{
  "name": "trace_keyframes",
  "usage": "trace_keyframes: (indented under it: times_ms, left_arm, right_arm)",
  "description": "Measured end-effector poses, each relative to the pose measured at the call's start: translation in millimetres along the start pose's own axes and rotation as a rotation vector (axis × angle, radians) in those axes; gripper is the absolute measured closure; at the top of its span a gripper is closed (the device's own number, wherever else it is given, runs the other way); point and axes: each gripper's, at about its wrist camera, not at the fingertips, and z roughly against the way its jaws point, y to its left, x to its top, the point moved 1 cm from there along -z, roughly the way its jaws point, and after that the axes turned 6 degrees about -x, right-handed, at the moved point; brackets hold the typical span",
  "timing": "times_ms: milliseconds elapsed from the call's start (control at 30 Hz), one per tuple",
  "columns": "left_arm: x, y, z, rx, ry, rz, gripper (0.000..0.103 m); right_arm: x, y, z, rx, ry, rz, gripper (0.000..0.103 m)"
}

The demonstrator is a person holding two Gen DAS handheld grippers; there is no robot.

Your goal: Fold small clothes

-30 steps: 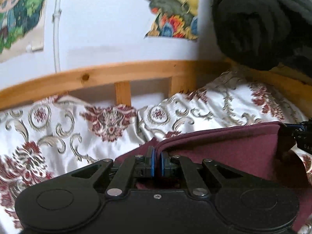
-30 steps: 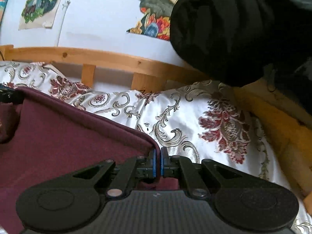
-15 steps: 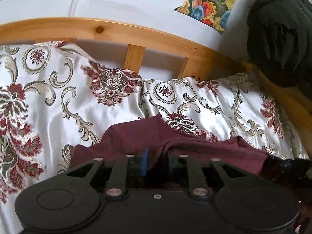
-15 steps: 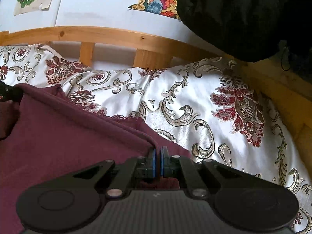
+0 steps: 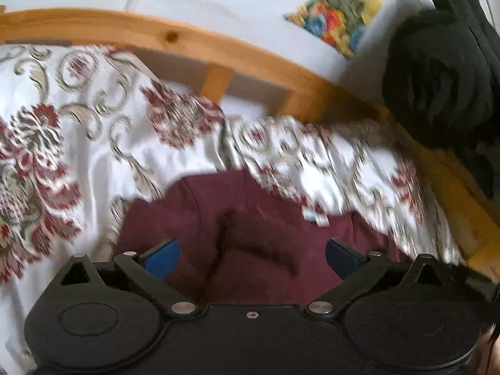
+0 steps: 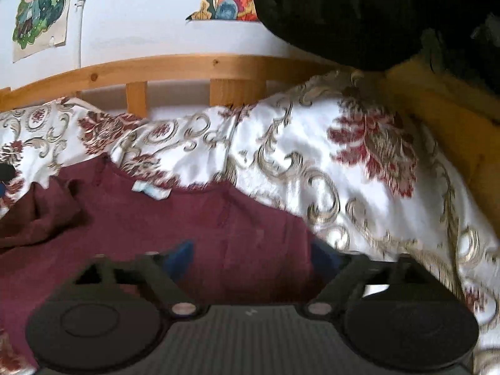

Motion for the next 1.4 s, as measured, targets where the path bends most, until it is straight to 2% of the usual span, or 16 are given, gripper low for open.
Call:
trace_keyframes:
  times_ms: [100, 200, 267, 300, 367, 400, 500, 567, 633, 733, 833, 900, 1067, 1200, 1333, 1400]
  left_arm:
    - [-9.9, -12.7, -10.8, 0.007, 0.083, -0.092, 0.001]
    - [-22.5, -25.4, -21.5, 0.074, 0.128, -0.241, 0.002]
    - [-30.6, -30.4, -27.9, 0.12, 0.155, -0.327, 0.013]
    - [-33.4, -31.5, -30.4, 0.128, 0.169, -0.353, 0.018]
    - [-36.1, -31.0, -34.0, 0.135, 0.19, -0.375, 0.039]
    - [-36.8, -29.6, -34.6, 0.14, 0.192, -0.373, 0.043]
    - [-34.2, -25.5, -32.6, 0.147, 0.175, -0.362, 0.06]
    - [-31.2, -21.5, -29.5, 0.145, 0.158, -0.341, 0.077]
    - [-27.2, -18.2, -25.4, 0.149, 0.131, -0.317, 0.089]
    - [-20.6, -12.7, -17.9, 0.165, 0.075, -0.27, 0.097]
    - [-13.5, -2.2, -8.3, 0.21, 0.016, -0.193, 0.098]
    - [-8.8, 12.4, -2.4, 0.237, -0.016, -0.086, 0.098]
    - [-5.6, 52.0, 0.9, 0.351, -0.036, 0.11, 0.102]
    - [-7.2, 69.5, 1.5, 0.338, -0.025, 0.22, 0.1]
    - [-5.3, 66.6, 8.3, 0.325, -0.05, 0.221, 0.068]
    - [-4.8, 61.0, 10.3, 0.313, -0.064, 0.21, 0.048]
  right_arm:
    - [-6.5, 3.4, 6.5, 0.004, 0.014, 0.044, 0.006]
    - [-12.9, 9.1, 4.9, -0.013, 0.019, 0.103, 0.006]
    - [-16.6, 13.5, 0.4, -0.037, 0.021, 0.145, 0.007]
    - [-18.0, 15.4, -2.7, -0.048, 0.025, 0.163, 0.011]
    - [-20.0, 17.8, -9.0, -0.066, 0.029, 0.182, 0.022]
    - [-20.1, 18.9, -12.1, -0.071, 0.029, 0.186, 0.028]
    - [-21.0, 19.6, -17.3, -0.068, 0.016, 0.185, 0.049]
    - [-20.8, 17.1, -19.8, -0.067, 0.015, 0.178, 0.061]
    - [-21.3, 14.1, -20.6, -0.062, 0.008, 0.166, 0.077]
    - [-19.7, 7.4, -20.5, -0.073, -0.011, 0.135, 0.09]
    - [-14.5, -3.5, -20.7, -0.101, -0.033, 0.082, 0.095]
    - [-12.0, -11.1, -21.9, -0.116, -0.031, 0.041, 0.096]
    - [-13.4, -24.4, -29.5, -0.159, 0.005, -0.004, 0.099]
    - [-16.5, -29.2, -29.8, -0.157, 0.012, -0.024, 0.099]
    - [-15.9, -28.1, -23.1, -0.163, -0.002, -0.027, 0.094]
    - [-14.7, -28.9, -19.8, -0.158, -0.003, -0.034, 0.082]
